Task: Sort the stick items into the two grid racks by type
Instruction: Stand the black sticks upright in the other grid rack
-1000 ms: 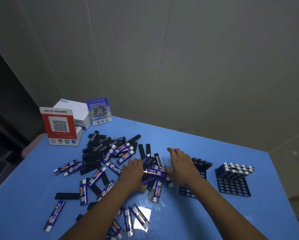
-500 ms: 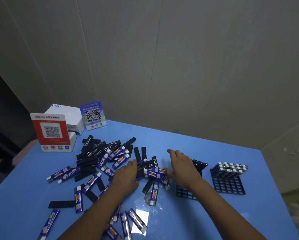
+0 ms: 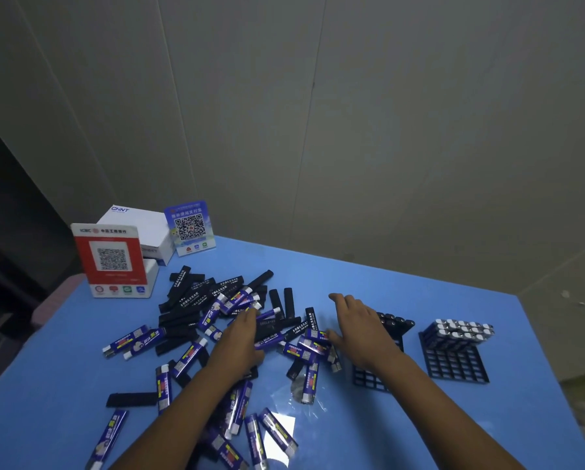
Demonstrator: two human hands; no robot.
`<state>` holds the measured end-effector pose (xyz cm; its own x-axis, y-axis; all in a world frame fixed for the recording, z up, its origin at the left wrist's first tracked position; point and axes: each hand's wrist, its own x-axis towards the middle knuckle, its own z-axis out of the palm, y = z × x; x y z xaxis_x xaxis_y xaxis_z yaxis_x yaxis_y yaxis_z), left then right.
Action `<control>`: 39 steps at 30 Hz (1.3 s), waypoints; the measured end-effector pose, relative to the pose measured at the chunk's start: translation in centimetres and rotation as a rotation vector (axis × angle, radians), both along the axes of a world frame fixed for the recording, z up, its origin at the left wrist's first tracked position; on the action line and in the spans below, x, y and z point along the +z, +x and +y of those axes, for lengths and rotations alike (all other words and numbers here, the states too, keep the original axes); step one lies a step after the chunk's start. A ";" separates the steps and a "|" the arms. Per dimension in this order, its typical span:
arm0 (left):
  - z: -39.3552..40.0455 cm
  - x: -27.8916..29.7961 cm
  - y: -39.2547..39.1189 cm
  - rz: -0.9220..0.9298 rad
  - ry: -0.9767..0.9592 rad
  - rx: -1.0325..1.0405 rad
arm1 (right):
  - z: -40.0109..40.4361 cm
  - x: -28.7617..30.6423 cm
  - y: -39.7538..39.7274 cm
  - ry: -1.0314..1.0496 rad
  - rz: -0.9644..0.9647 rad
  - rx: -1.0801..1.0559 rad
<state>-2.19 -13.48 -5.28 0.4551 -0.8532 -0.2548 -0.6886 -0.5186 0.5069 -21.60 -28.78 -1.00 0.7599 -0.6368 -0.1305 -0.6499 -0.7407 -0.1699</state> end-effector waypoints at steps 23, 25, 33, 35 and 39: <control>-1.6 3.6 -4.2 0.135 -0.266 0.001 | -1.2 2.5 -3.7 0.056 -0.138 -0.032; -2.4 3.7 -5.6 0.145 -0.263 -0.014 | -1.7 2.8 -5.0 0.083 -0.170 -0.050; -6.0 4.6 -13.8 0.172 -0.275 -0.105 | -4.2 4.4 -11.9 0.293 -0.368 -0.105; -7.0 4.8 -16.1 0.165 -0.274 -0.113 | -5.2 4.5 -13.8 0.340 -0.415 -0.109; -8.5 4.9 -20.4 0.162 -0.292 -0.135 | -6.8 5.0 -17.2 0.497 -0.523 -0.180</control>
